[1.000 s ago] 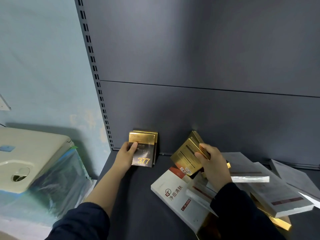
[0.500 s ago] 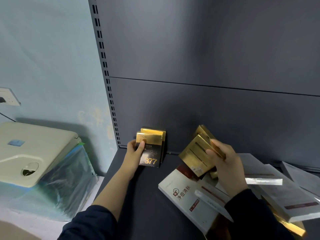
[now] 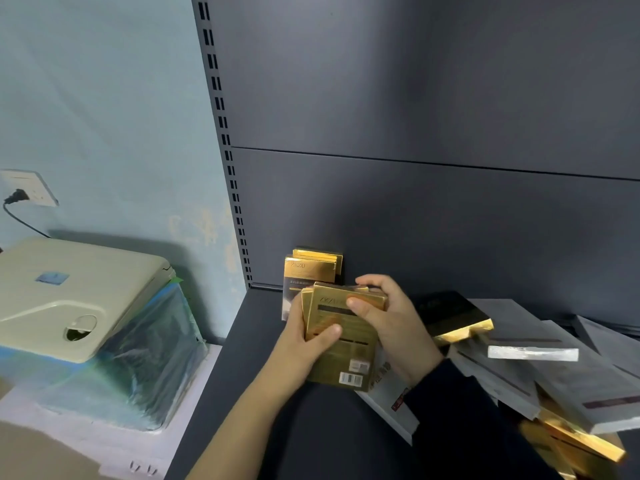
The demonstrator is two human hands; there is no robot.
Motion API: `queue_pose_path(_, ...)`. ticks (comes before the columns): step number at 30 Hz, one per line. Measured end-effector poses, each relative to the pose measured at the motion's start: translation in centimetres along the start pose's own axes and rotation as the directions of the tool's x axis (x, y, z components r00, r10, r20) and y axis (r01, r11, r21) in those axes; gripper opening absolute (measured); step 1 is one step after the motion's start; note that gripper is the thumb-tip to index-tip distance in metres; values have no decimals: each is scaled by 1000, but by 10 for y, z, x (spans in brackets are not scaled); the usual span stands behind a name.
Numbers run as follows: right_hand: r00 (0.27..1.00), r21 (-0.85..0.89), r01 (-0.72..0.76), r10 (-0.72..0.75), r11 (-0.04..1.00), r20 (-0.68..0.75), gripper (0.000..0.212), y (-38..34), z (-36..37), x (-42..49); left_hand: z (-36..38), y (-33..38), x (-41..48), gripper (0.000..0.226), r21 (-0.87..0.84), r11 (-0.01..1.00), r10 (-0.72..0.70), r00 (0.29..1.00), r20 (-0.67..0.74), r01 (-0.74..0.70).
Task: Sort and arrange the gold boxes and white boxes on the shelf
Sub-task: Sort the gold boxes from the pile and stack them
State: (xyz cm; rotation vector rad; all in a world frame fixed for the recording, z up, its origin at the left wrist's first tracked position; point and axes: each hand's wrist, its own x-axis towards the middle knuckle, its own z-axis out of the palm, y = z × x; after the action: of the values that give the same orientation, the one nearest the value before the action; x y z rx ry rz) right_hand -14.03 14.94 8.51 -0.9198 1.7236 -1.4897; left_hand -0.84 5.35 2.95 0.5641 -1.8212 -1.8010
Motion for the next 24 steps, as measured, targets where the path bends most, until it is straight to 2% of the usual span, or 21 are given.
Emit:
queue_pose_path(3,994,195,-104,99,975,39,27,21,20,4,-7,-9,-5,44,33,998,-38,984,-176,45)
queue_pose_path(5,986,255,-166,156,953,57,44,38,29,6,-22,-15,-9,37,24,995,-90,965,-246,98)
queue_pose_path(6,985,153,-168,161,974,53,50,46,31,7,-31,-17,-11,34,29,993,-105,951,-290,118)
queue_pose_path(7,989,-58,-132,135,990,58,51,55,32,9,-39,-19,-11,30,43,990,-109,934,-340,131)
queue_pose_path(8,991,-337,-64,99,939,86,50,65,31,10,-46,-22,-12,24,59,988,-106,913,-393,140)
queue_pose_path(9,990,-586,20,66,810,124,48,73,30,10,-51,-23,-12,19,70,987,-102,892,-440,148)
queue_pose_path(10,983,-750,105,47,653,179,47,78,28,10,-54,-24,-12,15,78,985,-101,876,-471,156)
queue_pose_path(11,970,-840,187,41,510,241,47,82,27,9,-56,-26,-12,12,87,981,-107,866,-488,171)
queue_pose_path(13,951,-898,269,50,348,305,47,86,23,4,-57,-29,-10,9,113,969,-135,852,-506,220)
queue_pose_path(16,965,-922,240,30,302,261,26,86,5,2,-56,-34,-7,17,121,954,-177,838,-517,276)
queue_pose_path(18,979,-951,184,43,249,201,22,88,-6,2,-56,-37,-6,23,53,960,-211,839,-502,274)
queue_pose_path(19,985,-954,149,42,262,165,24,87,-10,2,-56,-37,-6,24,-6,963,-238,840,-487,270)
queue_pose_path(20,993,-927,92,37,363,113,25,84,-11,1,-55,-37,-6,24,-100,961,-274,838,-473,258)
queue_pose_path(21,997,-840,17,54,542,54,27,77,-7,0,-52,-38,-5,25,-220,944,-323,831,-454,247)
queue_pose_path(22,992,-661,-71,124,747,33,30,70,-1,-3,-49,-37,-5,26,-332,912,-374,820,-434,240)
queue_pose_path(23,974,-407,-158,209,900,84,33,62,9,-5,-45,-38,-4,28,-411,879,-414,813,-410,241)
queue_pose_path(24,948,-155,-237,262,959,177,34,56,19,-6,-39,-38,-3,31,-462,854,-437,814,-384,240)
